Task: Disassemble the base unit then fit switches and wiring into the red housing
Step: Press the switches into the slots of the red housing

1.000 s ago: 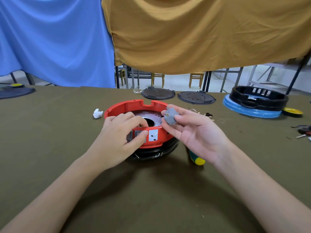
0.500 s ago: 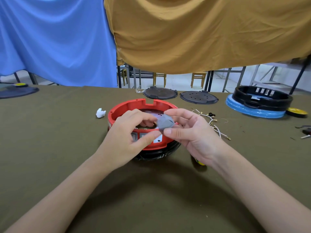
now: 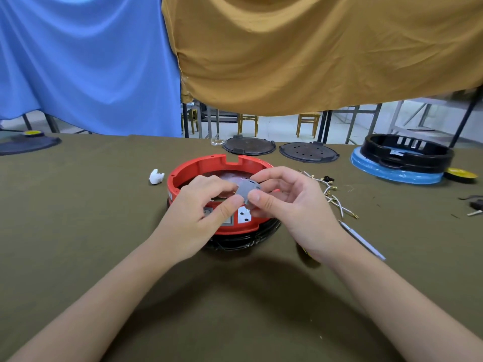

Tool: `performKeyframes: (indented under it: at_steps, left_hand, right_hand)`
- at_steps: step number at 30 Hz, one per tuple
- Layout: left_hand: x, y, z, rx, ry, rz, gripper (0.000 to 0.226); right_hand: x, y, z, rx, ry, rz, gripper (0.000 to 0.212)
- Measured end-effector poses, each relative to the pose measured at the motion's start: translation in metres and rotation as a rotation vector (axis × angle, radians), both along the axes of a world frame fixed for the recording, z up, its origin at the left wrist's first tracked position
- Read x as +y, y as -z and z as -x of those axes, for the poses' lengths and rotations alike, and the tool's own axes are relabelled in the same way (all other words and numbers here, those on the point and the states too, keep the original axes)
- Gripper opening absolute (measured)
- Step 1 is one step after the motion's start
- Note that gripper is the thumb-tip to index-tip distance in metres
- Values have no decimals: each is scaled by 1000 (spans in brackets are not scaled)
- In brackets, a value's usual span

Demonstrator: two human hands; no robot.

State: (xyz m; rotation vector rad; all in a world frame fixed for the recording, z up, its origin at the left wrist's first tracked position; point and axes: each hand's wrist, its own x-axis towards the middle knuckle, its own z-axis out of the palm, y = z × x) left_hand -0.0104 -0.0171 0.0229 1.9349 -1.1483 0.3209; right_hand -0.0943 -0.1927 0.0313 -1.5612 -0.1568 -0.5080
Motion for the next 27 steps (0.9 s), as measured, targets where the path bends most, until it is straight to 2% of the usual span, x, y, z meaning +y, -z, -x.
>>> performKeyframes:
  at_steps: [4,8,12,16,20,24,27]
  left_hand:
    - [0,-1,1,45,12,63,35]
    - [2,-2,1,-9,35,51,29]
    - [2,-2,0,-41,64,29,37]
    - [3,-1,-2,-88,35,26,37]
    - [7,-2,-3,-54,1,39,43]
    - [12,-4,-9,-54,-79,-149,44]
    - [13,-3,-12,-81,-94,-248,25]
  right_hand:
    - [-1,1,-1,-6,55,32,19]
    - [0,3,-1,-2,74,37,20]
    - [1,2,0,8,74,18,28]
    - [1,3,1,56,3,7,20]
    - [-4,-1,-1,106,-20,-201,25]
    - [-12,-4,-2,176,-41,-382,21]
    - [-13,-5,-2,210,-27,-340,19]
